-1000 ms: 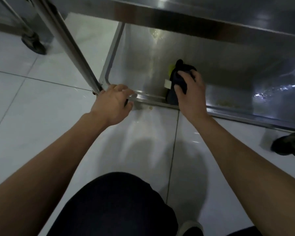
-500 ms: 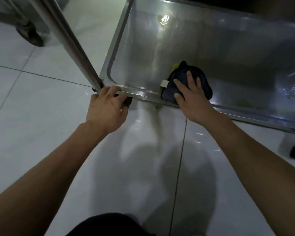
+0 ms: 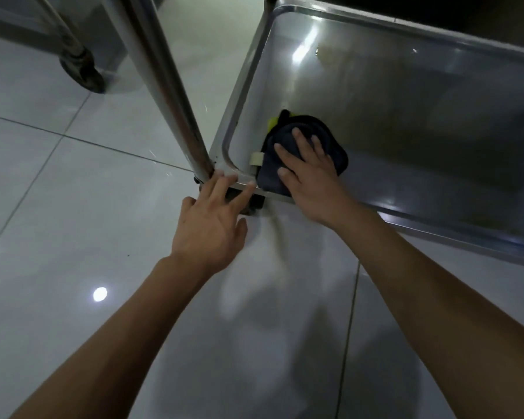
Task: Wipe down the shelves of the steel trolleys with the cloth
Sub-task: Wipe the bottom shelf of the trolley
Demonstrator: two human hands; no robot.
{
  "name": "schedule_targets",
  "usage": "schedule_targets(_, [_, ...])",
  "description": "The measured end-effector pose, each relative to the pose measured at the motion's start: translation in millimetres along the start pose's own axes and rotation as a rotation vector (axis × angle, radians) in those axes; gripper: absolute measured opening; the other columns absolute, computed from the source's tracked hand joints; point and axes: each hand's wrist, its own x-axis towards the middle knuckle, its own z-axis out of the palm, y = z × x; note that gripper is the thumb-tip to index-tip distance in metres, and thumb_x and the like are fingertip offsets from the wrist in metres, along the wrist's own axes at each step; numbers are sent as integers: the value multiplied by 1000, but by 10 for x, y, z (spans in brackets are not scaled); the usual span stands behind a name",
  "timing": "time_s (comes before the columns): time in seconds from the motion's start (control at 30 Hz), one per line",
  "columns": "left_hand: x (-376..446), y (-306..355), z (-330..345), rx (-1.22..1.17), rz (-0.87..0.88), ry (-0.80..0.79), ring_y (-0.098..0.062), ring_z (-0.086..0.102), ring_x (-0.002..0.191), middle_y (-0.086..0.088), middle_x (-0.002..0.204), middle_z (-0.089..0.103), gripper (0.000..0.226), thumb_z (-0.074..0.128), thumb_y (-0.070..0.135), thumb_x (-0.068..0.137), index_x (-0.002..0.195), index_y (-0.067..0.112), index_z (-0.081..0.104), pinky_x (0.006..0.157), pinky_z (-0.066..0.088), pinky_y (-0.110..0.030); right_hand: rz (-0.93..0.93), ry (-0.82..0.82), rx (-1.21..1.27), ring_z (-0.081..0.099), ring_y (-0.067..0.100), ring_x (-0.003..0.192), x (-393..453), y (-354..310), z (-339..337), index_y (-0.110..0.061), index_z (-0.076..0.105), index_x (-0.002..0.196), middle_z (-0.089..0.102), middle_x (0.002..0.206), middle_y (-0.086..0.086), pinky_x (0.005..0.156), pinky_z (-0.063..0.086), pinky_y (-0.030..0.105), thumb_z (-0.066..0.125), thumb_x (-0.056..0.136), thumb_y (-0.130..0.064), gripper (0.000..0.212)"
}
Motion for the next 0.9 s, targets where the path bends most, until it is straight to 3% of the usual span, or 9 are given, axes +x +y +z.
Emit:
schedule_targets(0.23, [-8, 38, 42, -35, -50, -15, -28, 12, 153, -7, 157, 27, 68, 60, 26, 90, 153, 26, 35, 93, 47, -48, -90, -31, -18, -3, 28, 152, 515, -589, 114, -39, 37, 148, 2, 166, -4, 121, 7, 54, 38, 104, -37, 45])
schedule_targets(0.53, [-44, 126, 61, 2, -66, -70, -30, -3, 154, -11, 163, 9, 74, 53, 28, 94, 158, 24, 16, 95, 46, -55, -101, 56, 105, 13, 28, 150, 248, -224, -73, -24, 53, 141, 19, 163, 2, 122, 15, 40, 53, 99, -24, 42])
schedule_targets(0.6, [-13, 199, 14, 18, -83, -79, -32, 2, 154, -12, 161, 13, 69, 51, 31, 95, 156, 24, 19, 97, 44, -56, -51, 76, 122, 13, 28, 151, 74, 17, -164, -23, 53, 141, 18, 164, 3, 122, 14, 39, 53, 99, -23, 42])
schedule_targets(0.73, [92, 363, -129, 71, -78, -15, -31, 23, 147, -11, 150, 35, 48, 49, 36, 95, 140, 20, 46, 99, 41, -55, 37, 111, 157, 11, 29, 151, -311, 445, -333, -22, 51, 142, 19, 163, 6, 123, 11, 38, 54, 100, -20, 43])
schedule_targets(0.9, [337, 976, -165, 59, 230, -45, -28, 38, 135, -5, 142, 45, 48, 50, 38, 94, 139, 23, 49, 99, 39, -49, 115, 138, 192, 8, 28, 151, -700, 864, -488, -24, 51, 143, 17, 164, 3, 123, 9, 40, 53, 100, -20, 43])
